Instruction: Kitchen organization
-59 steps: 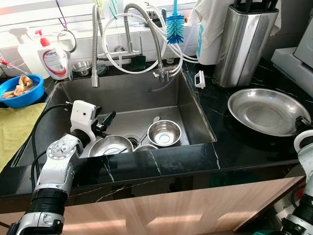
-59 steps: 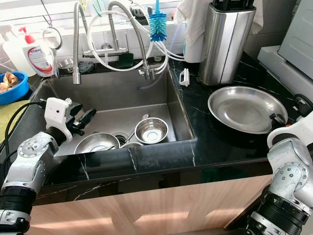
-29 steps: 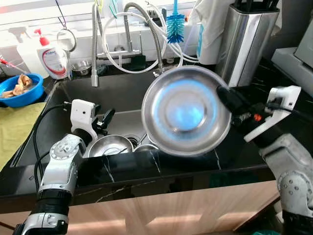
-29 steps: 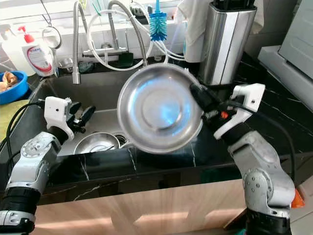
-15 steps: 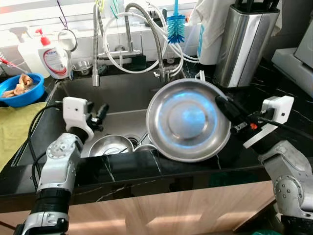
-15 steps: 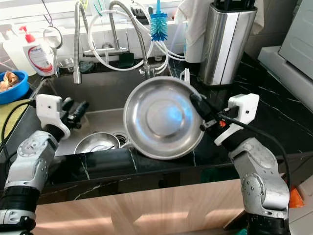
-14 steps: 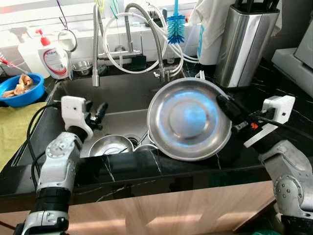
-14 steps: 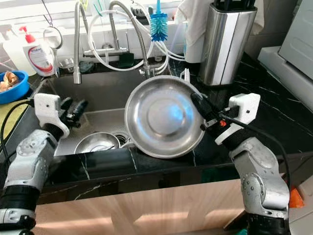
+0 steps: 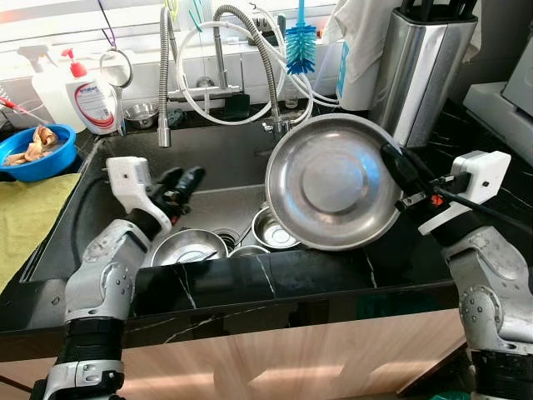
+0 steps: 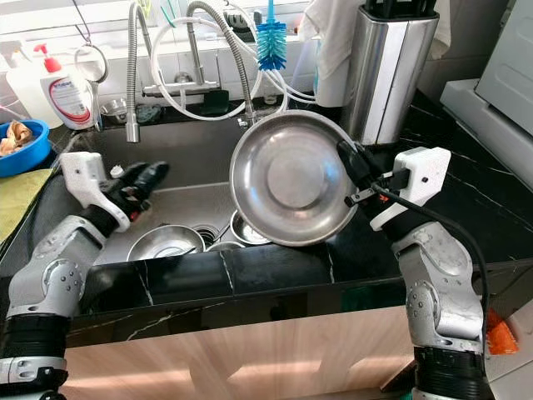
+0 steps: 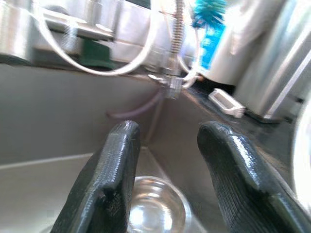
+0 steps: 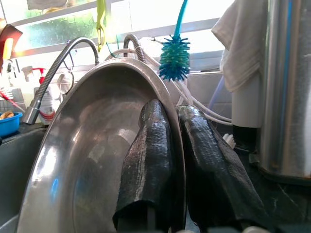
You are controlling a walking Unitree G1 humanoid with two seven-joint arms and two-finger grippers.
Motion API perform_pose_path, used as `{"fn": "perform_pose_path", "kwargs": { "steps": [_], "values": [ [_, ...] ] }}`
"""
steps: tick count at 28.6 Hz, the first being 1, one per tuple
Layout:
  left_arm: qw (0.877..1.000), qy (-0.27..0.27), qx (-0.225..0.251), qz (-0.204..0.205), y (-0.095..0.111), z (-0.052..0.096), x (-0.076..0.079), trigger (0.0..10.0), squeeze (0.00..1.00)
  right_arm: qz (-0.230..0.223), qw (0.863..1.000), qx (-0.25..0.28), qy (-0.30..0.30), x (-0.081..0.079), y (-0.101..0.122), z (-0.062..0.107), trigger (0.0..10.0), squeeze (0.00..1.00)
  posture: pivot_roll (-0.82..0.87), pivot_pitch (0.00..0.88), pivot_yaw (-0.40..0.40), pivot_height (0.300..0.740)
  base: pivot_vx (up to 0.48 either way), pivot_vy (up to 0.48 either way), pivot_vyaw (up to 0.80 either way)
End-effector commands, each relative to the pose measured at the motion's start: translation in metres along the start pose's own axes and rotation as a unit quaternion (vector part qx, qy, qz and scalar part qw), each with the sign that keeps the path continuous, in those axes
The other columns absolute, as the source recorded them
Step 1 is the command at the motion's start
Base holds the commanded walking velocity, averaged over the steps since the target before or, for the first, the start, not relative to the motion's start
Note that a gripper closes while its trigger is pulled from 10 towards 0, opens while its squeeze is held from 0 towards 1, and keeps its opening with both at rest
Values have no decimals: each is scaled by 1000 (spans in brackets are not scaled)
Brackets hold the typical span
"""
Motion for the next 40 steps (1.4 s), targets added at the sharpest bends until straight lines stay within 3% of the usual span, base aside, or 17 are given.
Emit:
{"fn": "perform_pose_path", "kwargs": {
  "steps": [1, 2, 3, 4, 10, 11, 12, 29, 40],
  "values": [
    [1000, -30, 3, 6, 4, 0, 7, 10000, 0, 4, 1000, 24, 17, -6, 10, -8, 10000, 0, -59, 0, 55, 740, 0, 0, 0],
    [999, -39, 2, 11, 4, 0, 9, 10000, 0, 1, 999, 31, 21, -7, 12, -9, 10000, 0, -59, 0, 55, 740, 0, 0, 0],
    [999, -51, 4, 18, 5, 1, 13, 10000, 725, -2, 999, 42, 25, -9, 16, -11, 10000, 0, -59, 0, 55, 740, 0, 0, 0],
    [997, -68, 8, 30, 7, 1, 18, 10000, 1000, -2, 998, 55, 29, -11, 21, -14, 10000, 0, -61, 0, 58, 740, 0, 0, 0],
    [994, -97, 10, 55, 9, 1, 31, 10000, 1000, -11, 997, 61, 52, -16, 23, -18, 10000, 0, -54, 0, 55, 740, 0, 0, 0],
    [993, -100, 10, 55, 9, 2, 32, 10000, 725, -11, 997, 61, 53, -17, 22, -18, 10000, 0, -54, 0, 55, 740, 0, 0, 0],
    [993, -103, 12, 57, 9, 2, 33, 10000, 0, -11, 997, 60, 53, -17, 22, -18, 10000, 0, -56, 0, 55, 740, 0, 0, 0],
    [986, -159, 7, 58, 12, 5, 58, 10000, 0, -22, 996, 51, 69, -20, 19, -17, 10000, 0, -57, 0, 50, 740, 0, 0, 0],
    [987, -156, 3, 37, 10, -1, 67, 10000, 0, -24, 996, 60, 68, -22, 22, -20, 10000, 0, -62, 0, 54, 740, 0, 0, 0]
  ]
}}
Point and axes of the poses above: a point about 5 cm out from each wrist's last joint towards the gripper, its own z axis pointing back from the gripper into the wrist, its own y axis along the axis of the wrist's last joint, x = y × z, the point moved 2 cm from there along -z, pointing out of the wrist towards the gripper, and after that the axes turned 15 degrees about -z, right-handed, at the moved point
